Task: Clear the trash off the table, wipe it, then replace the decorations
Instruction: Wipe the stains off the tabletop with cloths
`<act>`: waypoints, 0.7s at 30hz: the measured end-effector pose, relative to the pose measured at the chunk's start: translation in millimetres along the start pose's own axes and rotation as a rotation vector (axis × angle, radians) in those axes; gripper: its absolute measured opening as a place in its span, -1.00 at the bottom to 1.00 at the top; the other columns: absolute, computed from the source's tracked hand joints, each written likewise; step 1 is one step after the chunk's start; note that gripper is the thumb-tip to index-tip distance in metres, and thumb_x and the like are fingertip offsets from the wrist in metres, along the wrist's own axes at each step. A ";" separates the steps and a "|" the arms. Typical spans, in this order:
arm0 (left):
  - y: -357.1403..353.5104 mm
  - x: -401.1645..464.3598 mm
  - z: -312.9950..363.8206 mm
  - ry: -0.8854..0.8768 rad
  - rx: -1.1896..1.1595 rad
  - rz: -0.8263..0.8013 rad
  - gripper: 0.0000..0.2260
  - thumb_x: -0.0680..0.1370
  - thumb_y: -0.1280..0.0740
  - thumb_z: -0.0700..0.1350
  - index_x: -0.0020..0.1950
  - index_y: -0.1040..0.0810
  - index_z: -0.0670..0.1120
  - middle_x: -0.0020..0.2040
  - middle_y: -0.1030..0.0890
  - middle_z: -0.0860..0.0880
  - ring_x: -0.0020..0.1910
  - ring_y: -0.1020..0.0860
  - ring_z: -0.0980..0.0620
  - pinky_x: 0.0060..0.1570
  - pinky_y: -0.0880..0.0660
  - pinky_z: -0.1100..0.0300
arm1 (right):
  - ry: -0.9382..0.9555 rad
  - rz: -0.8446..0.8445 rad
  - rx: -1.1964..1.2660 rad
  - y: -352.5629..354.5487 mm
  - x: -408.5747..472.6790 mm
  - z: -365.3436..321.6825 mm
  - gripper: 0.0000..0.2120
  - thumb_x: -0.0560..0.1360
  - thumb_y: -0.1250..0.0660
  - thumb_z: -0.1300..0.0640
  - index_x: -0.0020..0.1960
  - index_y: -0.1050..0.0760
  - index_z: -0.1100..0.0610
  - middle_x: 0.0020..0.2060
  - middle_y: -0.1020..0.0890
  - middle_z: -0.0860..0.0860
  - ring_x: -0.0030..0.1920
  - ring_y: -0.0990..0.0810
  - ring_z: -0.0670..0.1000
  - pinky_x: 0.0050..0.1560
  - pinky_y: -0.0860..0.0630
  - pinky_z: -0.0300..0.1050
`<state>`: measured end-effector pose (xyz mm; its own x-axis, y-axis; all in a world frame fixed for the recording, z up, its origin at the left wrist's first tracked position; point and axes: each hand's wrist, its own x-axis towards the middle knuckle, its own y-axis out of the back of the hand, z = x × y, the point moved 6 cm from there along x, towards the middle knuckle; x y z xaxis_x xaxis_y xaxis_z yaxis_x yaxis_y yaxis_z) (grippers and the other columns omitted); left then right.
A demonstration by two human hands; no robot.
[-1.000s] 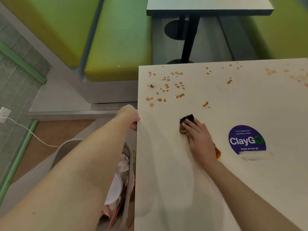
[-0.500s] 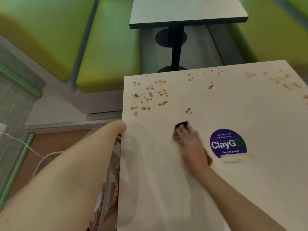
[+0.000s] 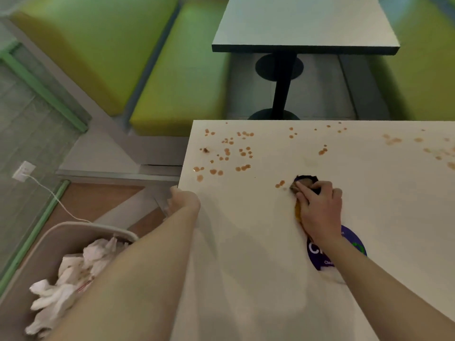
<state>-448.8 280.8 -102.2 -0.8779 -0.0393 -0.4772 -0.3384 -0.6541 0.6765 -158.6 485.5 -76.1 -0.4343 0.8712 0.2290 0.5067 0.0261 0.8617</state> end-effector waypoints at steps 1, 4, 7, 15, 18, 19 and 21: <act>-0.9 1.1 -0.4 -0.019 -0.023 -0.019 -0.59 0.60 -0.09 -0.17 0.47 -0.30 -0.12 0.33 -0.44 -0.23 0.36 -0.38 -0.24 0.34 -0.31 -0.06 | -0.074 0.011 0.029 -5.8 9.5 6.6 -0.73 0.61 -0.28 0.09 0.26 -0.61 0.08 0.10 -0.47 0.11 0.03 -0.31 0.16 0.08 -0.35 0.00; -2.1 11.8 -4.2 -0.001 -0.122 0.019 -0.58 0.54 -0.07 -0.14 0.38 -0.40 0.01 0.15 -0.47 -0.12 0.28 -0.40 -0.16 0.35 -0.32 -0.02 | -0.182 0.019 0.104 -20.1 40.8 0.8 -0.69 0.64 -0.20 0.06 0.30 -0.57 0.09 0.14 -0.46 0.11 0.08 -0.30 0.15 0.12 -0.27 -0.10; -2.1 13.1 -1.3 -0.019 -0.120 0.010 -0.59 0.58 -0.08 -0.20 0.40 -0.39 0.06 0.13 -0.44 -0.10 0.22 -0.38 -0.10 0.33 -0.33 0.02 | 0.026 -0.060 0.162 -34.4 30.0 -49.5 -0.72 0.63 -0.22 0.08 0.27 -0.59 0.06 0.11 -0.50 0.07 0.08 -0.32 0.11 0.16 -0.36 -0.03; -5.9 21.4 -4.1 -0.056 -0.062 -0.018 -0.61 0.60 -0.08 -0.21 0.43 -0.37 -0.02 0.10 -0.38 -0.09 0.11 -0.36 -0.07 0.31 -0.33 0.04 | 0.258 -0.058 0.059 -30.0 30.8 -33.0 -0.71 0.56 -0.34 0.22 0.24 -0.62 0.05 0.09 -0.53 0.11 0.03 -0.39 0.19 0.04 -0.42 0.05; -4.3 33.8 -2.8 -0.091 0.030 -0.100 -0.59 0.63 -0.06 -0.24 0.49 -0.28 -0.09 0.28 -0.43 -0.21 0.23 -0.43 -0.20 0.35 -0.36 -0.10 | 0.106 -0.046 0.057 -36.1 37.3 -35.4 -0.72 0.59 -0.27 0.18 0.27 -0.60 0.11 0.07 -0.52 0.13 0.03 -0.36 0.19 0.05 -0.41 0.07; -5.4 36.5 -3.1 -0.080 0.025 -0.114 -0.58 0.63 -0.05 -0.25 0.50 -0.27 -0.11 0.36 -0.41 -0.25 0.32 -0.41 -0.24 0.36 -0.35 -0.10 | 0.117 -0.048 0.069 -38.5 27.9 -47.4 -0.71 0.58 -0.27 0.18 0.26 -0.60 0.12 0.05 -0.52 0.13 0.01 -0.37 0.20 0.03 -0.42 0.09; -7.7 35.3 -2.3 -0.079 0.009 -0.148 -0.58 0.65 -0.04 -0.23 0.52 -0.26 -0.09 0.42 -0.38 -0.25 0.37 -0.39 -0.25 0.36 -0.35 -0.07 | 0.232 -0.077 0.090 -46.7 -4.0 -79.3 -0.69 0.52 -0.31 0.19 0.24 -0.60 0.11 0.02 -0.53 0.13 -0.03 -0.39 0.19 -0.03 -0.45 0.07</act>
<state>-476.4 282.8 -125.6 -0.8421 0.1169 -0.5265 -0.4687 -0.6413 0.6074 -239.6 441.9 -81.4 -0.6283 0.7294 0.2705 0.5251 0.1411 0.8393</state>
